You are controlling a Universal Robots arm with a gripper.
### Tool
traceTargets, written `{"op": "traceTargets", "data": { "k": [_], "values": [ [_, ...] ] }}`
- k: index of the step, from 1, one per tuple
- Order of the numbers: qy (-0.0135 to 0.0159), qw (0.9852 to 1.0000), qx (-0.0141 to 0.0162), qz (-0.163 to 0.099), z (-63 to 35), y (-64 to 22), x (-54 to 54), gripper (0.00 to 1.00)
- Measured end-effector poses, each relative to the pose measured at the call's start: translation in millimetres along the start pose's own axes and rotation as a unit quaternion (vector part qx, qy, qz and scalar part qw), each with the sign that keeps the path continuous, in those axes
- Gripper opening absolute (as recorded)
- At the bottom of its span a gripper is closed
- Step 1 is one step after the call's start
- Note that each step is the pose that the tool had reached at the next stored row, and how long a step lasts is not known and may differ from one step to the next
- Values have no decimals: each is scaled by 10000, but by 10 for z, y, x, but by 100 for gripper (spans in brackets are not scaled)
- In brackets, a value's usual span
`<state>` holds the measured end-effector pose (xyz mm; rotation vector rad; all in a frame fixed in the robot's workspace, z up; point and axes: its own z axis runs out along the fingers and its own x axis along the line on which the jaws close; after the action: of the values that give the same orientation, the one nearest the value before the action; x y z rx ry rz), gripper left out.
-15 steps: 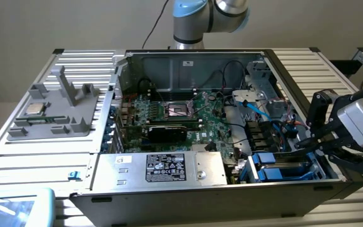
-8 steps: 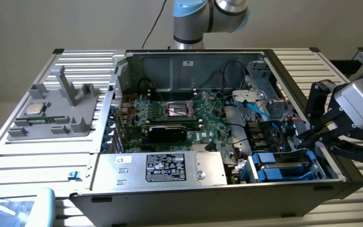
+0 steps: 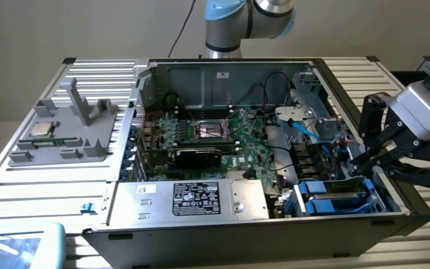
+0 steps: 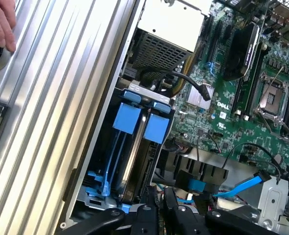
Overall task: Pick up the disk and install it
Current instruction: 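Insert the first disk wire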
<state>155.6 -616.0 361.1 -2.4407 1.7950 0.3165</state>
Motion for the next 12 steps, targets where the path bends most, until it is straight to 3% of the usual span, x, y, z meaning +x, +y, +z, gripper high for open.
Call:
{"op": "traceTargets", "data": {
  "k": [2, 5, 9, 11, 12],
  "values": [
    [100, 9999, 6, 4, 1, 6, -22, 16],
    [240, 9997, 50, 1, -1, 10, -52, 16],
    [409, 9991, 87, 0, -8, 22, -96, 16],
    [480, 9988, 111, -2, -14, 26, -119, 16],
    [494, 9987, 132, -5, -14, 28, -125, 16]
  ]
}}
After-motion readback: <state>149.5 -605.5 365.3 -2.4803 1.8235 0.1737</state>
